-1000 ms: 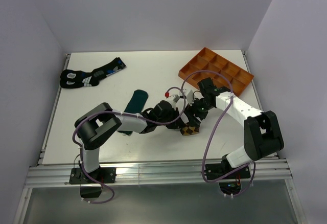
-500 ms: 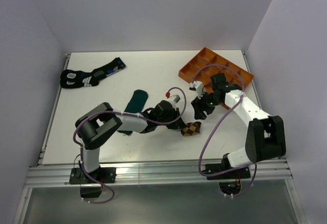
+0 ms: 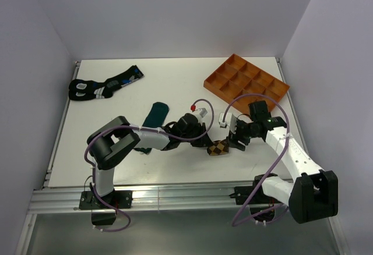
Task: Roll the socks
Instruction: Roll the sock at the center of the board.
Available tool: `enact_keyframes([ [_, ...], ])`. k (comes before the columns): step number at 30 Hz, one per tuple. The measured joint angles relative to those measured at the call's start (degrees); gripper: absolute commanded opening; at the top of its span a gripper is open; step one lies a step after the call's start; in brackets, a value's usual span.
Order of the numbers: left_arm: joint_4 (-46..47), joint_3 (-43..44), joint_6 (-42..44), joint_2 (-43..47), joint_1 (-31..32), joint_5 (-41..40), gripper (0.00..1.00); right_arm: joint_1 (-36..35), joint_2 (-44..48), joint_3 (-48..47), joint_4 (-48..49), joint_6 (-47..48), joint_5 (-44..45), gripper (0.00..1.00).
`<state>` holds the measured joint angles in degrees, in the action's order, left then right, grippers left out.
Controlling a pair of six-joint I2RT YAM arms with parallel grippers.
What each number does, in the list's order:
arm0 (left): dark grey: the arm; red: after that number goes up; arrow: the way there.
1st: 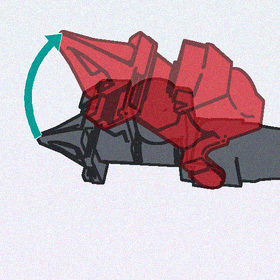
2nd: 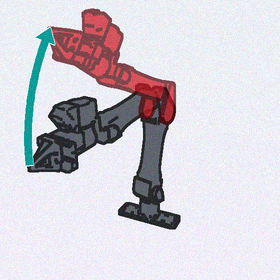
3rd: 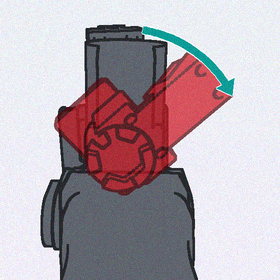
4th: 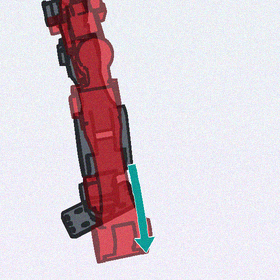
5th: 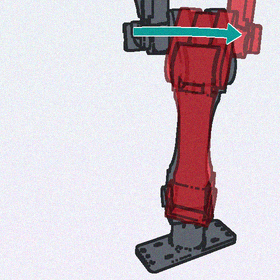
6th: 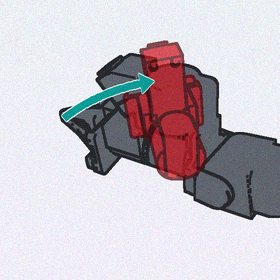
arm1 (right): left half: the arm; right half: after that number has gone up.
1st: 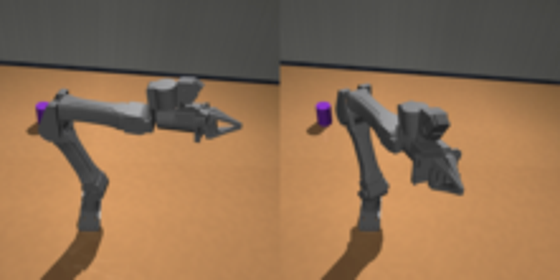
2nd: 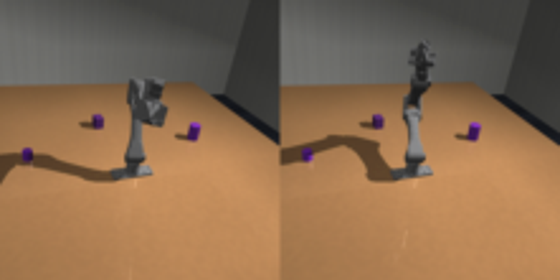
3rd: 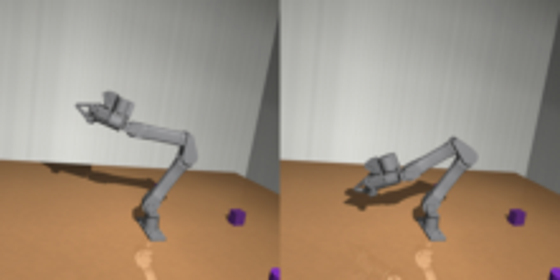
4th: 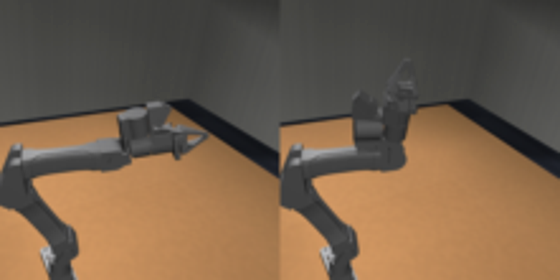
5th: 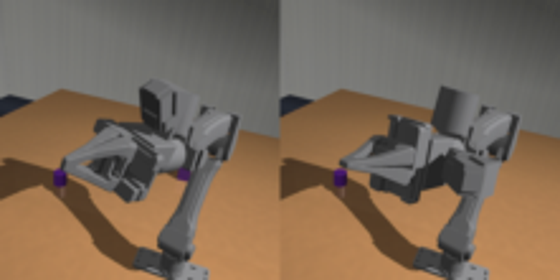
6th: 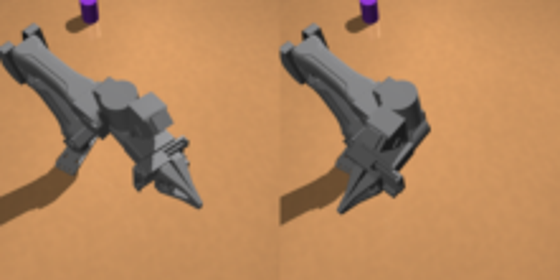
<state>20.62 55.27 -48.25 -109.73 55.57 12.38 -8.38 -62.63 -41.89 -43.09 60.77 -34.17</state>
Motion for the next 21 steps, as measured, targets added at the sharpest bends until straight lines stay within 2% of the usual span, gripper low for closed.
enact_keyframes([
  [7, -0.63, 0.85, -0.09, -0.59, 0.00, 0.87, 0.00, -0.68, 1.33, 3.69, -0.22, 4.98, -1.11, 0.71],
  [21, -1.90, 1.75, -0.13, -0.79, 0.00, 1.38, 0.00, -4.07, 1.36, 4.68, 1.18, 6.23, -4.70, 0.73],
])
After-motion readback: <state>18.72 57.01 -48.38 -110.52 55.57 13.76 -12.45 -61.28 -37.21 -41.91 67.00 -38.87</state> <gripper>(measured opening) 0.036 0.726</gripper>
